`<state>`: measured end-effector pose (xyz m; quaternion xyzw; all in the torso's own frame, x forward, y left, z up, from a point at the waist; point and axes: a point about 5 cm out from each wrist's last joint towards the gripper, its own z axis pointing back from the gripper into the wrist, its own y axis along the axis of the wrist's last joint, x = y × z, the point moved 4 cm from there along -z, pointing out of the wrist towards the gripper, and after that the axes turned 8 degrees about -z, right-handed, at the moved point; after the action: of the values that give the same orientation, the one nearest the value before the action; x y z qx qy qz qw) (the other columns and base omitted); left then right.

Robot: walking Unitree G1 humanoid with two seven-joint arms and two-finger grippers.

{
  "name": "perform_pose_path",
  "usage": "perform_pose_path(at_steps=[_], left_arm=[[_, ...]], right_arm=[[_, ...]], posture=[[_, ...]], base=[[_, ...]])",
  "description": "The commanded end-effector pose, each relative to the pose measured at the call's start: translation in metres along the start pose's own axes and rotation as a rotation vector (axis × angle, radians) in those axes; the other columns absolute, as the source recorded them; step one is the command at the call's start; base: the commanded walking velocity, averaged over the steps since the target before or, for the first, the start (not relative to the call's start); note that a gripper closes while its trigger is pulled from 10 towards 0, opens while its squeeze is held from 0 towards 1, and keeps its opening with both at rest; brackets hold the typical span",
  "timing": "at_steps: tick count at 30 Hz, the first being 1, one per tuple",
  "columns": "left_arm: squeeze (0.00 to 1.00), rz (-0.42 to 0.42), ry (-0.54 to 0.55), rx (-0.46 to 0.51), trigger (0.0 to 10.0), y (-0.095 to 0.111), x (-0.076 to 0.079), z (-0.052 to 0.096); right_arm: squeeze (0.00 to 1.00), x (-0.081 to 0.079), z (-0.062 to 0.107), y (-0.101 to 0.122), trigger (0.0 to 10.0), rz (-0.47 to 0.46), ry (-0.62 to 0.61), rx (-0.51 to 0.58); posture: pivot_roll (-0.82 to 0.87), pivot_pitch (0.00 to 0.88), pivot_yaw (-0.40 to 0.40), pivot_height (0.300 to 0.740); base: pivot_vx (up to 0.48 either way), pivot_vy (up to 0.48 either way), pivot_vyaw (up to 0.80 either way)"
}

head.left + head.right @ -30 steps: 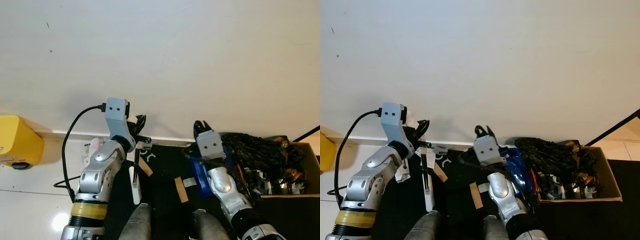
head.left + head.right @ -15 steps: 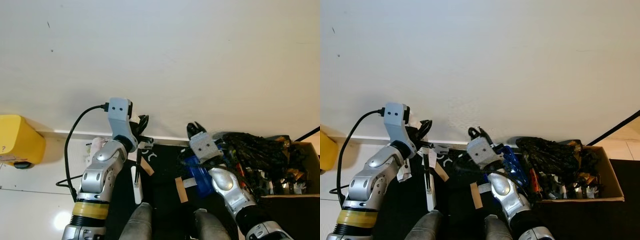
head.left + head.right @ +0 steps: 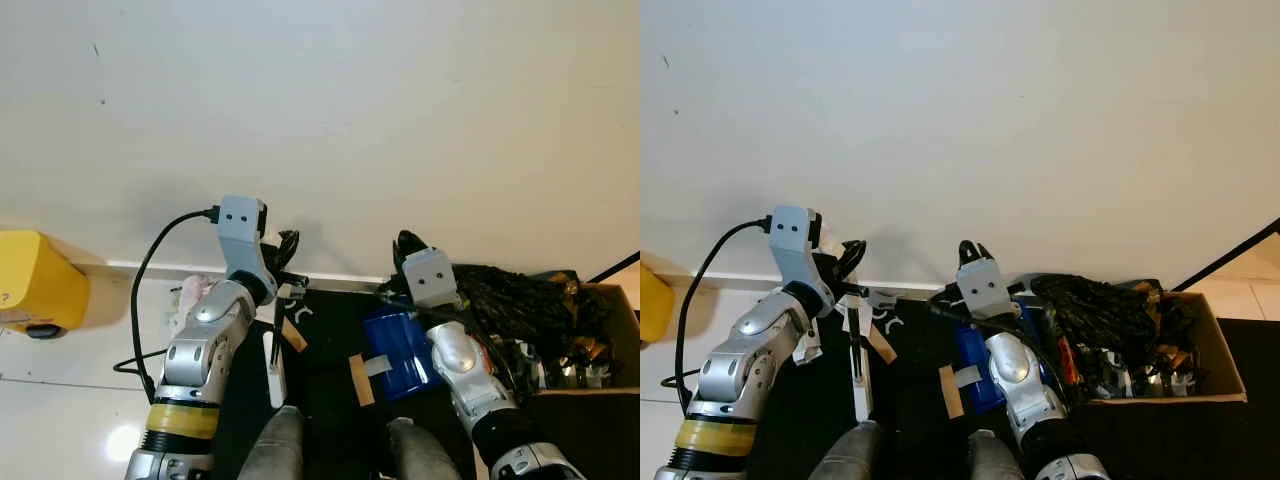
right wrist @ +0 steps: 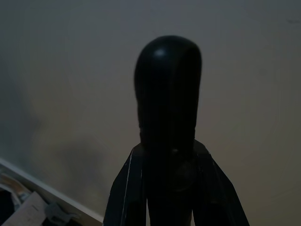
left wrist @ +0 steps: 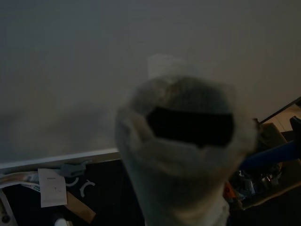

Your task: Sweep floor

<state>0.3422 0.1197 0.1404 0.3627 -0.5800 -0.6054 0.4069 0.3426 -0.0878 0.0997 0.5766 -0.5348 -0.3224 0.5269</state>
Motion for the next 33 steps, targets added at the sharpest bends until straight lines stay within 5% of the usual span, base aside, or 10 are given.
perform_pose_path(at_steps=[1, 13, 18, 25, 33], left_arm=[[0.00, 0.011, -0.020, 0.006, 10.0, -0.002, 0.006, 0.000], [0.00, 0.018, -0.025, 0.000, 10.0, -0.004, 0.010, -0.001], [0.00, 0.038, -0.005, 0.006, 10.0, -0.004, 0.007, 0.000], [0.00, 0.219, 0.079, 0.051, 10.0, 0.006, -0.001, -0.004], [0.00, 0.298, 0.090, 0.031, 10.0, -0.003, 0.010, -0.024]], right_arm=[[0.00, -0.006, 0.001, 0.008, 10.0, 0.017, 0.032, 0.044], [0.00, -0.022, 0.015, -0.015, 10.0, 0.094, 0.086, -0.042], [0.00, -0.023, 0.021, -0.027, 10.0, 0.023, 0.014, -0.107], [0.00, -0.028, 0.019, -0.027, 10.0, -0.138, -0.029, -0.119], [0.00, -0.034, 0.015, -0.022, 10.0, -0.135, -0.001, -0.099]], posture=[[0.17, 0.181, -0.007, 0.740], [0.17, 0.190, -0.007, 0.740], [0.18, 0.194, -0.005, 0.740], [0.18, 0.195, 0.000, 0.740], [0.17, 0.195, -0.004, 0.740]], base=[[0.000, 0.000, 0.00], [0.000, 0.000, 0.00], [0.000, 0.000, 0.00], [0.000, 0.000, 0.00], [0.000, 0.000, 0.00]])
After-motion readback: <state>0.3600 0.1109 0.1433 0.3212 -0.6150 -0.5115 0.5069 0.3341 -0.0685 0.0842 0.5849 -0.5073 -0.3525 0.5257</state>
